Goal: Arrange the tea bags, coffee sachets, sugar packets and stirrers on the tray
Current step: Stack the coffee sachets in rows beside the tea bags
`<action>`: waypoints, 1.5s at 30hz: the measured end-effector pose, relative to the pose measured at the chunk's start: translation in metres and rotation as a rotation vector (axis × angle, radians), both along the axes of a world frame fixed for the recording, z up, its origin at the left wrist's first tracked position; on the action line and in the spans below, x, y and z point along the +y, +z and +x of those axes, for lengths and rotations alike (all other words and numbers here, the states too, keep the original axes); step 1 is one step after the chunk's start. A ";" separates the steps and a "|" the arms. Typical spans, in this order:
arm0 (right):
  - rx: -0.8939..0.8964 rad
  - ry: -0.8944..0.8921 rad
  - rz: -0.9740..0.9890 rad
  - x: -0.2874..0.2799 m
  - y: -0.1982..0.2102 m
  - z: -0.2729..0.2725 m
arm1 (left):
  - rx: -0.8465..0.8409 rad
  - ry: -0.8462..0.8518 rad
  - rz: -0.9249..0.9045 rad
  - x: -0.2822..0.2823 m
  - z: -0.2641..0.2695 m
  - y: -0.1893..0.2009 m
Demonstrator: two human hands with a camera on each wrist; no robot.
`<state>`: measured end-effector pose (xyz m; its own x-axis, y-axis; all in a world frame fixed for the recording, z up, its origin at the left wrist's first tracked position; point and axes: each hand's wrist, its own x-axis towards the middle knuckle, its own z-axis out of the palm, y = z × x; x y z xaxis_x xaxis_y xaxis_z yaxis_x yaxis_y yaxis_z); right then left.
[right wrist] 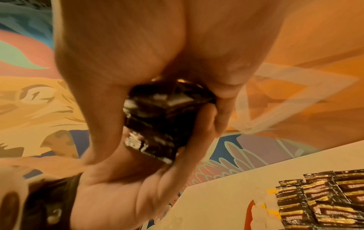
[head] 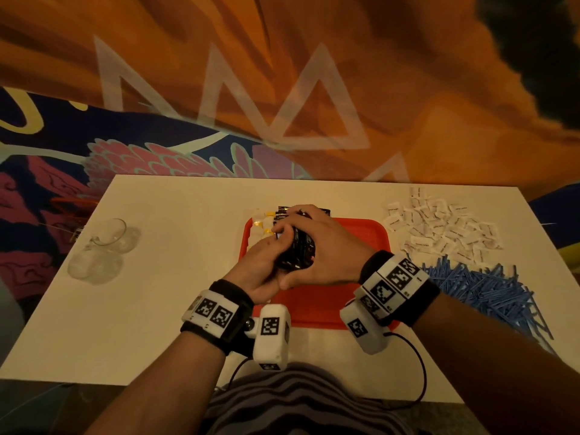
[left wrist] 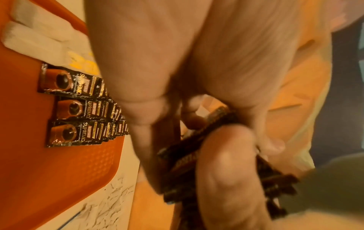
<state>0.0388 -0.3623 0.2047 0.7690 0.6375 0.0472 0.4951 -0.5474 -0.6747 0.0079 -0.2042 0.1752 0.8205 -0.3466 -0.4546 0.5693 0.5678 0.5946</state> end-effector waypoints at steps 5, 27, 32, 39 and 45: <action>0.018 -0.021 0.065 -0.003 0.005 -0.001 | 0.021 0.014 -0.026 -0.006 0.001 -0.001; 0.133 -0.049 -0.043 0.000 -0.003 -0.003 | 0.044 0.090 -0.090 -0.024 0.008 0.003; 0.165 -0.118 -0.064 0.002 -0.011 -0.001 | 0.072 0.075 -0.031 -0.021 0.012 0.004; 0.335 -0.115 0.044 -0.006 -0.006 0.005 | 0.048 0.077 -0.111 -0.011 0.015 0.000; 0.606 -0.440 0.361 -0.015 -0.006 0.007 | -0.003 0.116 -0.150 0.002 0.017 -0.013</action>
<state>0.0455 -0.3770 0.1989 0.9023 0.2981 -0.3114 -0.2192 -0.3047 -0.9269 0.0253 -0.2023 0.1625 0.8603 -0.3135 -0.4020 0.4931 0.7118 0.5002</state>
